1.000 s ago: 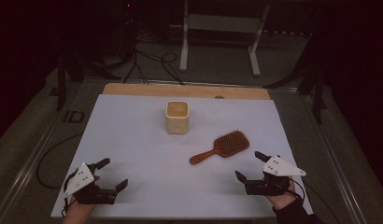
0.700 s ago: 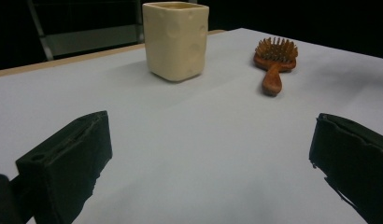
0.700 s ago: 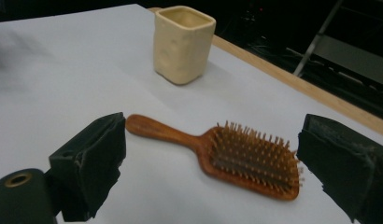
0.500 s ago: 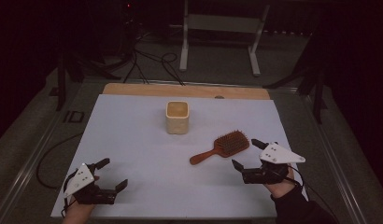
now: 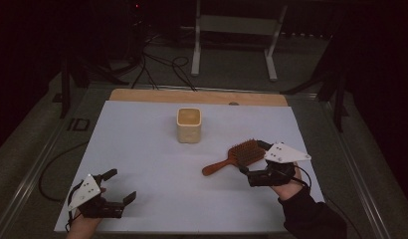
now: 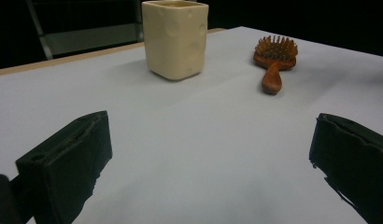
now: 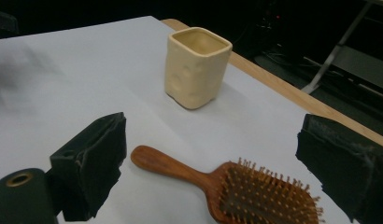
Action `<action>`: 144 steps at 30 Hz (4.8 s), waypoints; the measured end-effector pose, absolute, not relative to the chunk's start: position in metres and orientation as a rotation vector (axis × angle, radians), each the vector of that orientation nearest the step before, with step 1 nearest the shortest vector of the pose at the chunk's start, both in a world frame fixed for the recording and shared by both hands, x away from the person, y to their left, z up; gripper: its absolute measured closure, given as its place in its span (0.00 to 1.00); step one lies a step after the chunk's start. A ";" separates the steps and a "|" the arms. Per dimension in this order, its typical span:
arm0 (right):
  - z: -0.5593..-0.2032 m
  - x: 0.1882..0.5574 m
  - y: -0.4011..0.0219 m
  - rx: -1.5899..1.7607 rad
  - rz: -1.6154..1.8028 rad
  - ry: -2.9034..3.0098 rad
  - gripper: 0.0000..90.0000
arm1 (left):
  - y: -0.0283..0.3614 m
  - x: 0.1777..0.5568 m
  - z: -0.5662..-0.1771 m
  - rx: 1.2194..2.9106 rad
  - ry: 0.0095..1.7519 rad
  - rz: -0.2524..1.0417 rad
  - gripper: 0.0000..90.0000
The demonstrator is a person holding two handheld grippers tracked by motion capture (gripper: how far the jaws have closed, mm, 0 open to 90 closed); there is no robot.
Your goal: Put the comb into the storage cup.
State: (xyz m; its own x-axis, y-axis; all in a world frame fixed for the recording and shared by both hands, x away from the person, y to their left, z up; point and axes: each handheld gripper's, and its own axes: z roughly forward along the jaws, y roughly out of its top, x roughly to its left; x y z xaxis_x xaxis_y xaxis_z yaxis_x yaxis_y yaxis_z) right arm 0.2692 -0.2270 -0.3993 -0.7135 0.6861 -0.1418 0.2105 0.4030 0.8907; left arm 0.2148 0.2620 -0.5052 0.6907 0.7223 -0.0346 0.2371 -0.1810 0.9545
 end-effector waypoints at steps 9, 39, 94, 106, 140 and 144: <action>-0.399 0.278 -0.212 0.729 1.279 2.196 0.09 | 0.262 0.215 -0.506 1.746 0.769 0.518 0.00; -0.432 0.321 -0.152 0.690 1.306 2.355 0.10 | 0.261 0.215 -0.506 1.743 0.759 0.513 0.00; -0.500 0.359 -0.112 0.829 1.020 2.570 0.92 | 0.263 0.213 -0.506 1.744 0.763 0.518 0.00; -0.506 0.358 -0.108 0.818 0.951 2.613 1.00 | 0.263 0.213 -0.506 1.747 0.764 0.517 0.00; -0.511 0.320 -0.148 0.834 0.861 2.663 1.00 | 0.263 0.212 -0.506 1.749 0.770 0.525 0.00; -0.511 0.314 -0.154 0.843 0.865 2.663 1.00 | 0.263 0.212 -0.506 1.754 0.769 0.526 0.00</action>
State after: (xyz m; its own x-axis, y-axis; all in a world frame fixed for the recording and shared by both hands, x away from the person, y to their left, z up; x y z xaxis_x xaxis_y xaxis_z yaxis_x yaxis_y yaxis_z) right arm 0.3139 -0.1544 -0.5113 -0.8123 0.5825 -0.0280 0.4549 0.6631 0.5944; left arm 0.2118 0.2630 -0.5064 0.6915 0.7219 -0.0260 0.2374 -0.1931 0.9520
